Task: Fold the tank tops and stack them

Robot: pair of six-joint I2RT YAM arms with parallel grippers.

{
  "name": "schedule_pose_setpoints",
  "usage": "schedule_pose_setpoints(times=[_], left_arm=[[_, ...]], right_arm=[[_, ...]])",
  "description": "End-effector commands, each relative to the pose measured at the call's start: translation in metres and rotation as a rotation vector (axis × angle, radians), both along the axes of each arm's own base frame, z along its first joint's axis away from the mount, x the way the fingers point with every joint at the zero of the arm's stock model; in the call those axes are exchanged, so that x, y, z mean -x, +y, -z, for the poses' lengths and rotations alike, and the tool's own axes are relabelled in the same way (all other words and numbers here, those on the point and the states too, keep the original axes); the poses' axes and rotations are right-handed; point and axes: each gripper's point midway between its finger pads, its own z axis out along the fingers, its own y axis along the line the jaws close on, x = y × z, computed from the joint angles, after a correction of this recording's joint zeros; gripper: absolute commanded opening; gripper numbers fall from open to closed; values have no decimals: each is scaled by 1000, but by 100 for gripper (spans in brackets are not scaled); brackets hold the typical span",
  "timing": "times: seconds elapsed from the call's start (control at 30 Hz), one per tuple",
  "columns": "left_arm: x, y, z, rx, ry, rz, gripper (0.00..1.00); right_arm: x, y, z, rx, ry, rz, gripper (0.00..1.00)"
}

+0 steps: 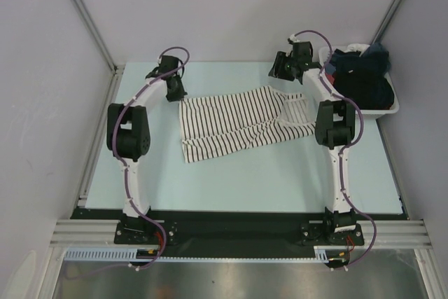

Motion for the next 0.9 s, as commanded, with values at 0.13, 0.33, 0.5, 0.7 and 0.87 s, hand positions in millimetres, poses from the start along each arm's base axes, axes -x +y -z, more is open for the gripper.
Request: schedule_pose_setpoints(times=[0.13, 0.33, 0.5, 0.7, 0.87], left_arm=[[-17, 4, 5, -45, -5, 6, 0], [-19, 2, 3, -45, -8, 7, 0], [-17, 4, 2, -54, -6, 7, 0], [-16, 5, 4, -57, 0, 7, 0], [-16, 6, 5, -58, 5, 6, 0]], right_arm=[[-19, 11, 15, -40, 11, -36, 58], [-17, 21, 36, -53, 50, -62, 58], [-12, 24, 41, -55, 75, -70, 54], [0, 32, 47, 48, 88, -115, 49], [3, 30, 51, 190, 73, -108, 48]])
